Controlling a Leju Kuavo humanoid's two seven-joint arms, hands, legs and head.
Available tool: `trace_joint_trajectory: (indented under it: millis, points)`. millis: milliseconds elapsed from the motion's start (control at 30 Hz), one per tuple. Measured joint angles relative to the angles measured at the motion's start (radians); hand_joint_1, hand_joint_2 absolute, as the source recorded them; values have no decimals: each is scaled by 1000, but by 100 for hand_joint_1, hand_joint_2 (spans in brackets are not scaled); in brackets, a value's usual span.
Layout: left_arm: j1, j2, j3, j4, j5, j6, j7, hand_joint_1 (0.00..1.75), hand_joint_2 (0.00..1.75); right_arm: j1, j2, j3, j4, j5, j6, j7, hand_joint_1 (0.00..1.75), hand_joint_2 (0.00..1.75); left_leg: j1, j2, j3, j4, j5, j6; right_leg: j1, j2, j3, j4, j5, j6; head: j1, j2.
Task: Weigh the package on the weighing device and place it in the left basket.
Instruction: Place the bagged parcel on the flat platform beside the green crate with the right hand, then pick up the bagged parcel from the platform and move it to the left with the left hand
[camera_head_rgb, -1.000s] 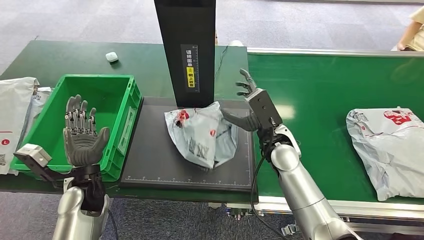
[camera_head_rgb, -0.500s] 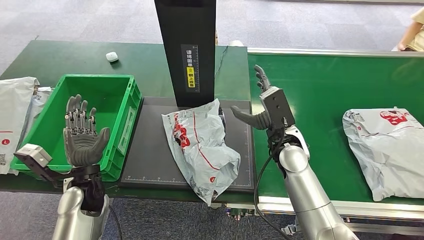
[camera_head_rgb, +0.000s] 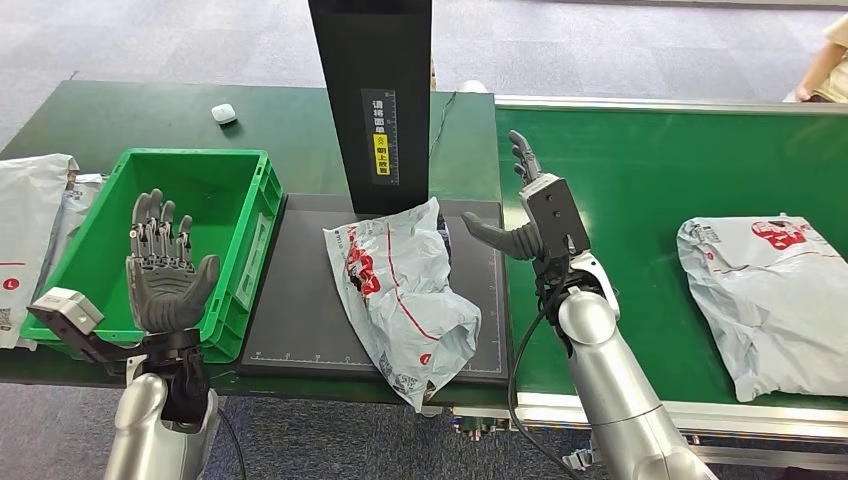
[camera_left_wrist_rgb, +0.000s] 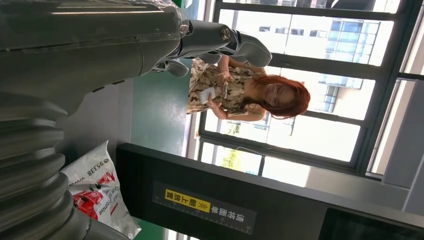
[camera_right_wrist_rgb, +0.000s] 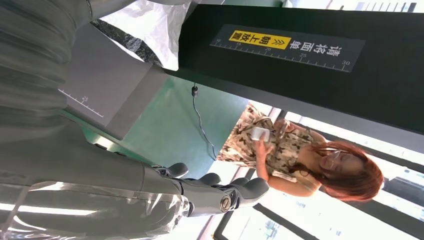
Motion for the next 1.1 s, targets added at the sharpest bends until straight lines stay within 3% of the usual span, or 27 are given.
trace_joint_trajectory:
  millis: [267,333,400,467,533,600,767,967,1100]
  points:
    - [0,0,1,0,-2,-2,2,0,175,0,0,0,0,0,0,0,0,175,0,0,0,0,0,0,0,0,0,0,0,0,0,0]
    - [-29,-5,-12,23,-60,-43,48,0,175,4,4,-8,0,10,-9,3,0,175,0,-1,0,2,1,1,0,-1,-2,-1,0,0,-1,0]
    - [-119,-39,-75,131,-261,-104,159,0,175,9,21,-34,0,36,-18,8,0,175,0,-7,-2,4,2,3,0,-8,-2,-2,-1,2,-1,0]
    - [-211,-84,-216,279,-599,-117,237,0,175,12,47,-61,0,59,-17,9,0,175,0,-11,-3,4,3,4,-1,-11,1,-1,0,3,0,0]
    - [-264,-110,-379,388,-927,-103,252,0,175,14,68,-79,0,71,-14,9,0,175,0,-3,-3,4,2,5,-2,-3,1,-1,3,5,1,0]
    - [-306,-121,-490,472,-1086,-99,261,0,175,18,80,-99,0,80,-8,9,0,175,-1,5,-2,4,0,6,-3,6,-1,-1,5,6,0,0]
    - [-364,-120,-623,603,-969,-113,317,0,175,24,94,-137,0,94,3,9,0,175,-2,5,-2,4,-1,7,-3,5,-1,-2,4,7,0,0]
    - [-399,-120,-686,687,-977,-125,379,0,175,30,100,-154,0,104,3,9,0,175,-1,5,-2,4,-1,7,-2,5,-1,-2,4,7,0,0]
    - [-418,-122,-707,720,-1001,-146,418,56,175,33,103,-158,-3,108,3,9,0,175,-1,5,-1,3,-1,7,-2,5,1,-2,4,7,0,0]
